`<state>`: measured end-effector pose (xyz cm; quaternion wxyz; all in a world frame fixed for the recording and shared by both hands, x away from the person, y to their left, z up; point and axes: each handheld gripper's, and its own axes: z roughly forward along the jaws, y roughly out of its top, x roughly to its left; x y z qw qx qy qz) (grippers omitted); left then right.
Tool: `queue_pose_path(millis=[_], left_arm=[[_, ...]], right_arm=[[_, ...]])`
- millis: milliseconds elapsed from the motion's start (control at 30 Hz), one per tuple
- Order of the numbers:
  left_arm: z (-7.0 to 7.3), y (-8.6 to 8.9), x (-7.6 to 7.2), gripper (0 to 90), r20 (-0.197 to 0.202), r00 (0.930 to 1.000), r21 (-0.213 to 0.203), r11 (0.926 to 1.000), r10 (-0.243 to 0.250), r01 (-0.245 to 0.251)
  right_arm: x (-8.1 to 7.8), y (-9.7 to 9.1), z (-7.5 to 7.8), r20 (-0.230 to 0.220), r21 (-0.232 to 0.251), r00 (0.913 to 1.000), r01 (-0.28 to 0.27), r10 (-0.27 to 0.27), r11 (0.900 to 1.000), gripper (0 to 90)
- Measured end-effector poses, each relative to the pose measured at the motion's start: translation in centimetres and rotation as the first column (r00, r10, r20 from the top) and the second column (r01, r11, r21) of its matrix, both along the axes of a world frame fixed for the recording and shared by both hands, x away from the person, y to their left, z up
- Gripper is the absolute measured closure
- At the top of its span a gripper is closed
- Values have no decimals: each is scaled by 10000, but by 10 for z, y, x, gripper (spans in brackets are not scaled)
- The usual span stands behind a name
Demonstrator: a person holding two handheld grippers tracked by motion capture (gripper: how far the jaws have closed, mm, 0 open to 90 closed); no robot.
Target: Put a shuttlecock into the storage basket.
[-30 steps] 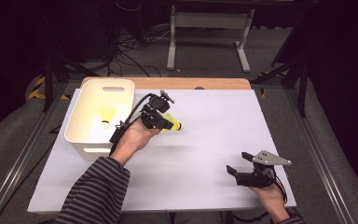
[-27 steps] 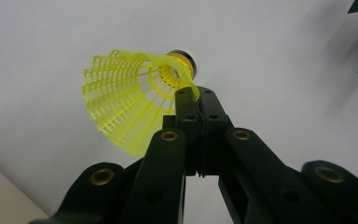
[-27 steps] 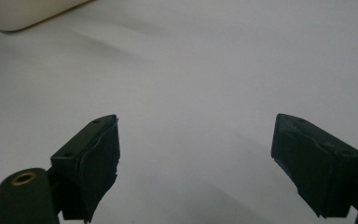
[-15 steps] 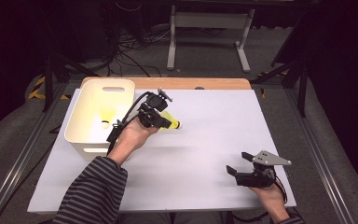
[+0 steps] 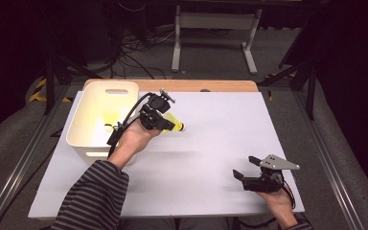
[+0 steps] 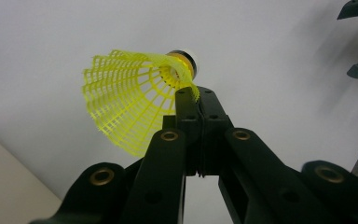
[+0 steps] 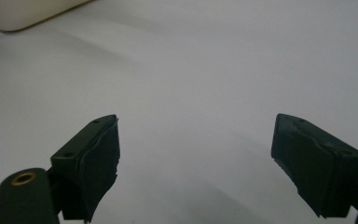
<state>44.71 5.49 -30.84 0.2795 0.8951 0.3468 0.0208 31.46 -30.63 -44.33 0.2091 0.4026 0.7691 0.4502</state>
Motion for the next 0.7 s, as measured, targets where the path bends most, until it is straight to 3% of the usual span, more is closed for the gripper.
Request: queue_pose_path(millis=[700], left_arm=[[10, 10, -5, 896, 202, 9998, -167, 9998, 82, -79]], right_arm=[[1, 0, 1, 229, 101, 9997, 110, -112, 9999, 162]])
